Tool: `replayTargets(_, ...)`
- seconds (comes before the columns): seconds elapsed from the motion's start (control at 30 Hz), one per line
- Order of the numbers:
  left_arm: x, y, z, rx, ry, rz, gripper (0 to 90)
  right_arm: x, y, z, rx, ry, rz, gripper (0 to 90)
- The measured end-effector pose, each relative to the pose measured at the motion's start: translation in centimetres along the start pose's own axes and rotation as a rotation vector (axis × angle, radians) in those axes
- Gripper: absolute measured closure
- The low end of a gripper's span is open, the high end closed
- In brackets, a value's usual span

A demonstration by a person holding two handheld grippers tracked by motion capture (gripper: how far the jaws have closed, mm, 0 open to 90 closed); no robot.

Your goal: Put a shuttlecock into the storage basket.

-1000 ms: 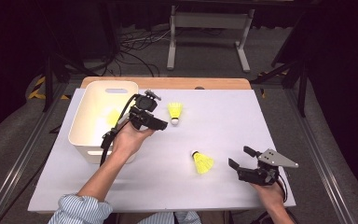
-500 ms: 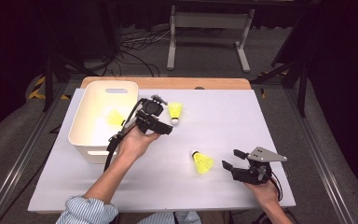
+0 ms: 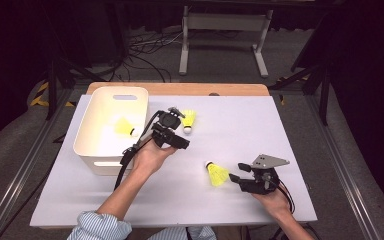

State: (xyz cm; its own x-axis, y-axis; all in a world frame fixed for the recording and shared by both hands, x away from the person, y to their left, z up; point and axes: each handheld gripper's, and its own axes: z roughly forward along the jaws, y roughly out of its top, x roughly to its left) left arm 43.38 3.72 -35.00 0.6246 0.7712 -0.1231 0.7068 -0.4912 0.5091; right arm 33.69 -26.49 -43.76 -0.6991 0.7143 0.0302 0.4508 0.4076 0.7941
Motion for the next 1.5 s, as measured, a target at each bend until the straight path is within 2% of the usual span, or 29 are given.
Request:
replayTargets(0.37, 0.1, -0.1, 0.8, 0.017, -0.004, -0.010, 37.2, 0.1, 0.8, 1.8, 0.119, 0.034, 0.018, 58.9)
replayTargets(0.67, 0.0, 0.0, 1.6, 0.031, -0.010, -0.007, 37.1, 0.1, 1.6, 2.6, 0.153, 0.027, 0.020, 68.4)
replayTargets(0.9, 0.1, 0.0, 2.2, 0.046, -0.012, -0.010, 37.1, 0.4, 2.1, 3.3, 0.178, 0.033, -0.007, 77.1)
replayTargets(1.2, 0.0, 0.1, 2.8, 0.057, -0.013, -0.009, 38.3, 0.4, 2.6, 3.6, 0.182, 0.033, -0.012, 87.0)
replayTargets(1.5, -0.1, 0.1, 2.8, 0.058, -0.017, -0.004, 37.5, 0.6, 3.3, 3.8, 0.187, 0.033, -0.029, 89.3)
